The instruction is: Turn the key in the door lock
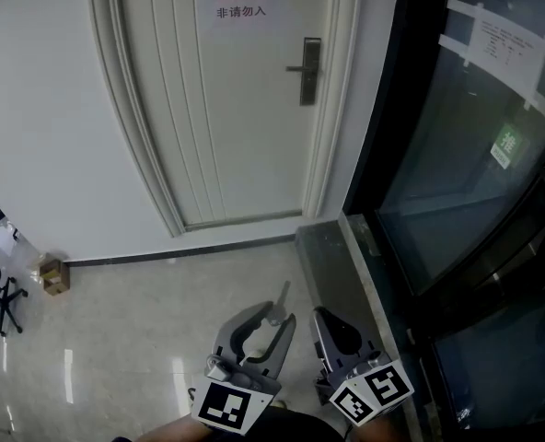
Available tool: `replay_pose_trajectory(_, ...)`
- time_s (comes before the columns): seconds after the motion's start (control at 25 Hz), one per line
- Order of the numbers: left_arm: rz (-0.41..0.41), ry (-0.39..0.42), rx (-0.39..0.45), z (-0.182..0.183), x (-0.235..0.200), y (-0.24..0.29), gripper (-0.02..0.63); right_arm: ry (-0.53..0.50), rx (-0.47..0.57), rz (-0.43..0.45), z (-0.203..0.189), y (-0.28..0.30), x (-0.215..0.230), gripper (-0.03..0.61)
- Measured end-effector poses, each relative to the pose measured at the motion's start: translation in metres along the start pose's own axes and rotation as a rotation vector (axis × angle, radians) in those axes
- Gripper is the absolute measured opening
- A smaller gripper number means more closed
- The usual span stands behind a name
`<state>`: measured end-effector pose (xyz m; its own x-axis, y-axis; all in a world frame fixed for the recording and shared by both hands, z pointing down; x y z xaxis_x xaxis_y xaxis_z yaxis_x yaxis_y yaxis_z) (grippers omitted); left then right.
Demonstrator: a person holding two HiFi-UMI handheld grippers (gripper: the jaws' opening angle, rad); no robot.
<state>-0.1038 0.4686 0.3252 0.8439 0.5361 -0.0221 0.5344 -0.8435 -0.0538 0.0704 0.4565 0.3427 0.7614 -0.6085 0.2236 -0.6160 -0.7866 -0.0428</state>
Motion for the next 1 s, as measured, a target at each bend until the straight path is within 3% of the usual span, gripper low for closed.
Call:
replay_pose_trajectory(0.72,-0.102,0.015,0.026,-0.011,-0.124,0.148,0.130,-0.023,0.027,-0.118,0.015,0.149,0.083,0.015)
replay_pose_trajectory(1.0,-0.117,0.007,0.035,-0.019,-0.176,0.183,0.130,-0.029,0.013,-0.136,0.011,0.207,0.096,0.015)
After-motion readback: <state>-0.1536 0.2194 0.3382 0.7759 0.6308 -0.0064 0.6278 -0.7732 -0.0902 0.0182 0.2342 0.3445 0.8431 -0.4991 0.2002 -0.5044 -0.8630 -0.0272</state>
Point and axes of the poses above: the fingertips, and each gripper's own axes: y forward along the fingers, x to its right, z out of its top, the point moved 10 cm from there along -y, backward along the fingers, and after that the axes turned 2 degrees about z, right-handed, at the moved point
